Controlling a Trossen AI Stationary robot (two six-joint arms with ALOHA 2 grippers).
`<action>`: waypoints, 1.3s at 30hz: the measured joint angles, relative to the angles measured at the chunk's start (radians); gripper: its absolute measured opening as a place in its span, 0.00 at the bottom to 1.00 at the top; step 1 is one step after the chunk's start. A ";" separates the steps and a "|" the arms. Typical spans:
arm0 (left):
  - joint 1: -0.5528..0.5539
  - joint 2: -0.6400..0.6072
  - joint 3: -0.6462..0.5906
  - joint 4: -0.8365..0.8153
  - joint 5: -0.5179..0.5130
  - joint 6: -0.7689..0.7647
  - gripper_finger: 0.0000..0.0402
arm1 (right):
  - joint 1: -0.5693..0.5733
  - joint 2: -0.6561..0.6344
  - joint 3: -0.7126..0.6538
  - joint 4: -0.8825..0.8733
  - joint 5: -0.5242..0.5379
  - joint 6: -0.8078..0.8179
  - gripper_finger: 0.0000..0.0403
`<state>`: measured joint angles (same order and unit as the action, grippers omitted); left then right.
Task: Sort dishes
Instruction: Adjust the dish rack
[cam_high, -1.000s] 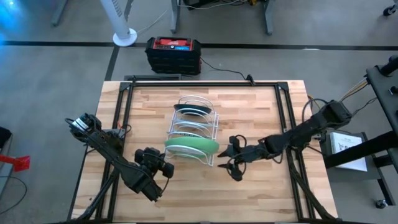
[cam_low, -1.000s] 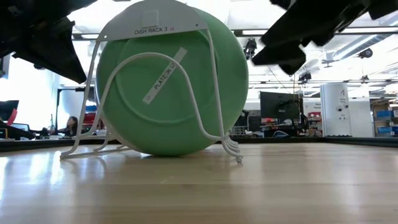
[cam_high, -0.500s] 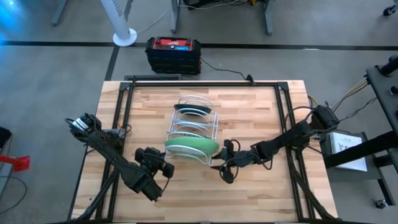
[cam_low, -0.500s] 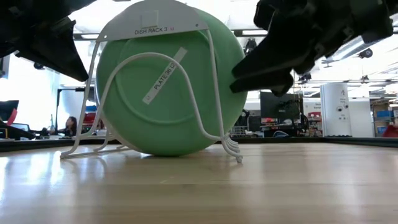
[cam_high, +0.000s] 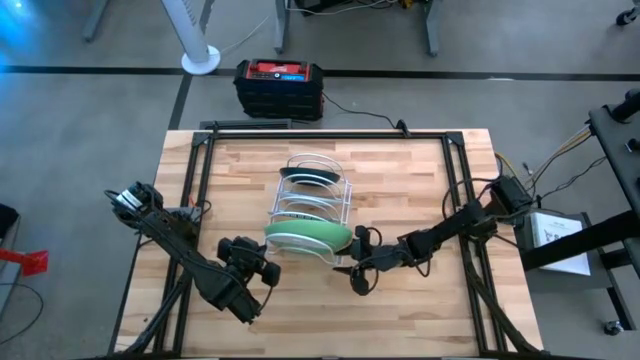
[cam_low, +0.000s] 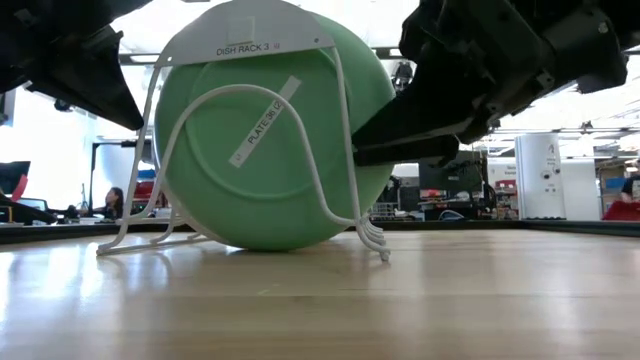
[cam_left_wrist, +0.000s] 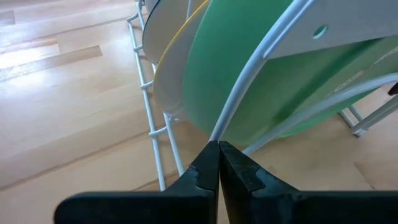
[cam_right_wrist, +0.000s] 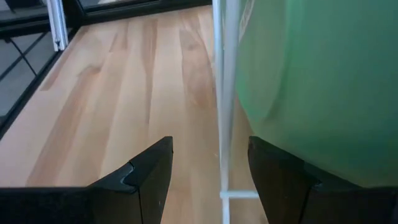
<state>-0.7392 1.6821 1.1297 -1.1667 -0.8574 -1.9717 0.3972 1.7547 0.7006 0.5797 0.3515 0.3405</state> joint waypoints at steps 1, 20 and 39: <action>0.000 0.000 0.000 0.000 0.000 0.000 0.00 | -0.003 0.007 0.000 0.012 0.000 -0.006 0.49; 0.000 0.000 -0.001 0.006 -0.001 0.021 0.00 | -0.027 0.069 0.065 -0.001 0.017 -0.053 0.36; 0.000 0.000 -0.001 0.012 0.003 0.026 0.00 | -0.041 0.040 0.069 -0.106 0.014 -0.024 0.01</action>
<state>-0.7393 1.6817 1.1290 -1.1545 -0.8547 -1.9461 0.3563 1.7949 0.7692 0.4736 0.3660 0.3164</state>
